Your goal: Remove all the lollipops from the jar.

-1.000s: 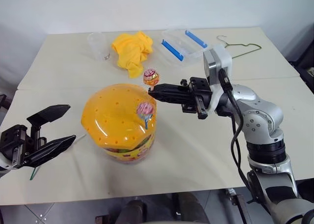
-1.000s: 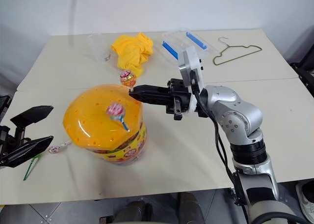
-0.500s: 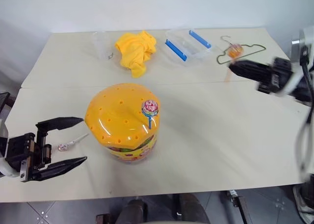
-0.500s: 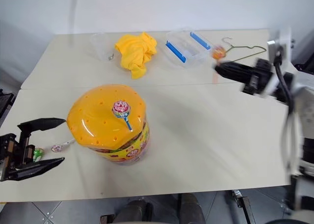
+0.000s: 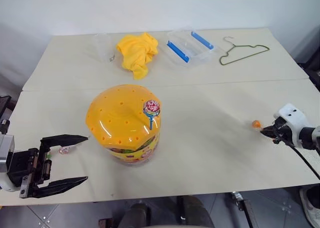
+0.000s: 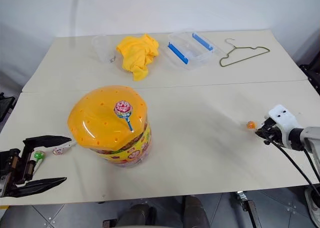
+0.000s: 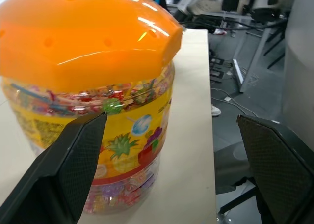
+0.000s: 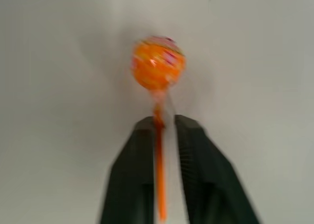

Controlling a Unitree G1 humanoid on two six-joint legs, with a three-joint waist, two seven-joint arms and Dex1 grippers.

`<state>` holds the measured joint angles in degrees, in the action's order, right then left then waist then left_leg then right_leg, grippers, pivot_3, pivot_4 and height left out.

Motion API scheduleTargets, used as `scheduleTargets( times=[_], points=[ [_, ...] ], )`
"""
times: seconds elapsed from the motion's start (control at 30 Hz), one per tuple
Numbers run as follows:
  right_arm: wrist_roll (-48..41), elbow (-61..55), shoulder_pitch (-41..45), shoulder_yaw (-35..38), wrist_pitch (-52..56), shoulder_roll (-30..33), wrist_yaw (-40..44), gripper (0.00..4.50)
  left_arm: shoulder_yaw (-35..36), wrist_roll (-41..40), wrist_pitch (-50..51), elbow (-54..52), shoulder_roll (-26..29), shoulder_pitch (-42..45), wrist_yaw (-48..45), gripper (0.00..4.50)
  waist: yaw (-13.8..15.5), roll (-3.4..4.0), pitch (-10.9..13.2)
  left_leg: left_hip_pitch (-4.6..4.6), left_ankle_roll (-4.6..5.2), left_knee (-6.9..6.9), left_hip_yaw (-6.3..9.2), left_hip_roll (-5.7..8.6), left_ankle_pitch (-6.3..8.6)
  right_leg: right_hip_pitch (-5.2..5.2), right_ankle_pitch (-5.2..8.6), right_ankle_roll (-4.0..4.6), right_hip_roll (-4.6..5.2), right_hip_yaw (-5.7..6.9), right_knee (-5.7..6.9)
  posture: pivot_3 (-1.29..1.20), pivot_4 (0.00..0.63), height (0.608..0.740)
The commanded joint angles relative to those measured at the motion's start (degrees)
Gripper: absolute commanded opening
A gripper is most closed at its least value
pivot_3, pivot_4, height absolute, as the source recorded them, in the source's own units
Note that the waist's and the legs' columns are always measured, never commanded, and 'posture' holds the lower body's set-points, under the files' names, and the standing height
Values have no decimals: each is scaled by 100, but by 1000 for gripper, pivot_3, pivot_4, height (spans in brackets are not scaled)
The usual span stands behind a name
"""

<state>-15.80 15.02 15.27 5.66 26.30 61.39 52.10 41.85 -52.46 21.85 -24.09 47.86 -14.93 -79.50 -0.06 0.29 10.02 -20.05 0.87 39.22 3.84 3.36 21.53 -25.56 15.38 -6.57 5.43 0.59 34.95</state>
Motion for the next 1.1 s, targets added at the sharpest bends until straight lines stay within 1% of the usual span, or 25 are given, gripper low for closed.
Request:
scheduleTargets(
  times=[0.03,0.07,0.13,0.27,0.33,0.43,0.5,0.6,0.83,1.07,1.1],
  points=[
    [-95,133,-129,311,-557,-111,335,1980,159,-81,-28,-102,36,-31,67,4500,-1,0,0,0,0,0,0,0,0,1,0,0,0,1,0,0,150,740],
    [-172,187,-151,400,-763,-129,550,2388,184,-53,25,-81,78,-69,101,4500,-2,0,0,0,0,0,0,0,0,1,0,0,0,1,0,0,150,740],
    [-420,153,-196,597,-1144,-203,1020,3058,253,-62,113,-13,102,-141,152,4500,-7,0,0,0,0,0,0,-1,0,1,0,0,-1,1,0,0,150,740],
    [-1565,-625,68,1026,-1450,-560,2227,4419,439,-233,229,274,48,-77,339,4500,-19,3,2,1,0,0,0,-2,0,1,0,0,-2,1,0,0,150,740],
    [-2043,-1191,389,979,-1348,-765,2544,4419,514,-368,338,474,53,16,413,4500,-20,8,5,6,-1,0,0,-5,0,2,0,-1,-4,1,3,0,150,740],
    [-2744,-2175,994,673,-671,-1125,2391,4419,530,-463,474,618,103,43,352,4500,-5,13,8,7,-2,0,4,-6,0,3,0,0,-3,4,4,0,150,740],
    [-3094,-2631,1358,474,-350,-1410,2246,4419,525,-523,546,623,115,67,336,4500,-2,12,8,4,-6,0,17,-7,2,4,0,1,-3,12,1,0,150,740],
    [-3466,-3229,2017,-30,49,-1970,2014,4419,567,-701,651,520,55,133,467,4500,-2,12,8,-6,-7,0,27,-7,3,3,0,1,-2,22,2,0,150,740],
    [-3083,-3258,2853,-1024,56,-2985,1959,4419,404,-643,598,458,-126,117,586,4500,-8,5,4,-11,-5,0,35,0,4,4,0,1,5,33,4,0,150,740],
    [-2875,-3105,3070,-1411,167,-3328,2032,4419,334,-664,580,411,-161,186,676,4500,-17,3,3,-10,-6,4,34,0,4,2,-1,1,4,34,12,0,150,740],
    [-2828,-3077,3099,-1442,161,-3372,2017,4042,333,-675,581,390,-166,187,693,4500,-17,3,3,-9,-6,4,34,0,4,2,-1,2,3,34,13,0,150,740]
  ],
)
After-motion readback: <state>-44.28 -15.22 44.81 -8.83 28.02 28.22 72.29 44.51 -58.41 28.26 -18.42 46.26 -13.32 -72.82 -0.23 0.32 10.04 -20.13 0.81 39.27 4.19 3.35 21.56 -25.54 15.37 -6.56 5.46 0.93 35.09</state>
